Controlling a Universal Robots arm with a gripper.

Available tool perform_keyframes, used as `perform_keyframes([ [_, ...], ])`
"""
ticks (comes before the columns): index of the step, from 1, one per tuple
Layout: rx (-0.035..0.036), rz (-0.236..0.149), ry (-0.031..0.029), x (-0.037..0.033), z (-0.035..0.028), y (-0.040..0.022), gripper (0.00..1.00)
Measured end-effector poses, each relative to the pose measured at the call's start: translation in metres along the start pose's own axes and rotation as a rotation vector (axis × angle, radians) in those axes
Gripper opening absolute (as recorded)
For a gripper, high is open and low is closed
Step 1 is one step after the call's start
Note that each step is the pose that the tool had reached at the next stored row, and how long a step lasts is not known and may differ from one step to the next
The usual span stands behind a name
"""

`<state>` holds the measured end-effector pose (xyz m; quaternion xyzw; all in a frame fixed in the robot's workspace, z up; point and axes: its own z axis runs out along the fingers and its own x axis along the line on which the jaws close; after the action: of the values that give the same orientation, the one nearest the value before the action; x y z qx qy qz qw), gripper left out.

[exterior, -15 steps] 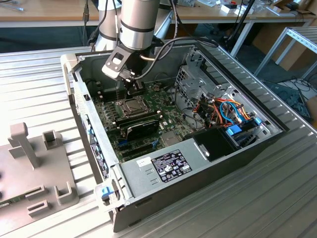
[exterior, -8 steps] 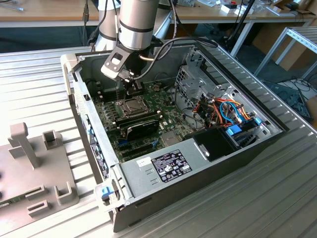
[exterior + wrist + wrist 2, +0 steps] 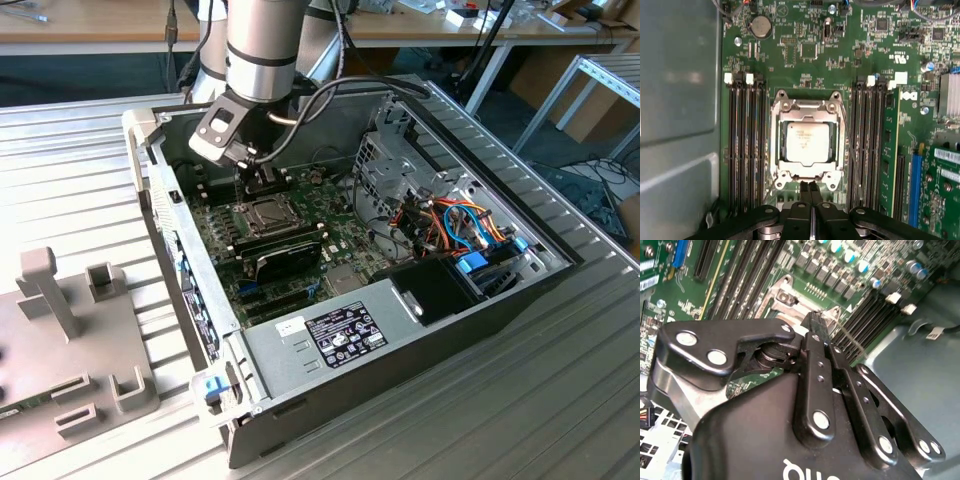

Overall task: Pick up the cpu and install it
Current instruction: 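Install the first cpu locking lever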

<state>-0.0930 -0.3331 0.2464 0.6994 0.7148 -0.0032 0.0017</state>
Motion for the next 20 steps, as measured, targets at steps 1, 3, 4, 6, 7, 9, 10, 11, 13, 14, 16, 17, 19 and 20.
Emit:
perform_keyframes([
  [1, 0.0, 0.0, 0.0, 0.0001, 0.0, -0.0028, 0.11],
  [3, 0.0, 0.0, 0.0, 0.0001, 0.0, -0.0064, 0.11],
  [4, -0.0001, 0.0, 0.0001, 0.0002, 0.0001, -0.0077, 0.11],
  [6, 0.0, 0.0, 0.0, 0.0002, 0.0, -0.0081, 0.11],
  [7, 0.0, 0.0, -0.0001, 0.0002, 0.0, -0.0087, 0.11],
  [9, 0.0001, 0.0, -0.0001, 0.0002, 0.0, -0.0092, 0.11],
  [10, 0.0, 0.0, 0.0, 0.0002, 0.0, -0.0094, 0.11],
  [11, 0.0, 0.0, 0.0, 0.0002, 0.0, -0.0096, 0.11],
  [13, 0.0, 0.0, -0.0001, 0.0002, 0.0, -0.01, 0.11],
  [14, 0.0, 0.0, -0.0001, 0.0002, 0.0, -0.0101, 0.11],
  [16, 0.0, 0.0, 0.0, 0.0002, 0.0, -0.0102, 0.11],
  [17, 0.0, 0.0, -0.0001, 0.0002, 0.0, -0.0102, 0.11],
  [19, 0.0, 0.0, 0.0, 0.0002, 0.0, -0.0103, 0.11],
  [20, 0.0, 0.0, -0.0001, 0.0002, 0.0, -0.0104, 0.11],
])
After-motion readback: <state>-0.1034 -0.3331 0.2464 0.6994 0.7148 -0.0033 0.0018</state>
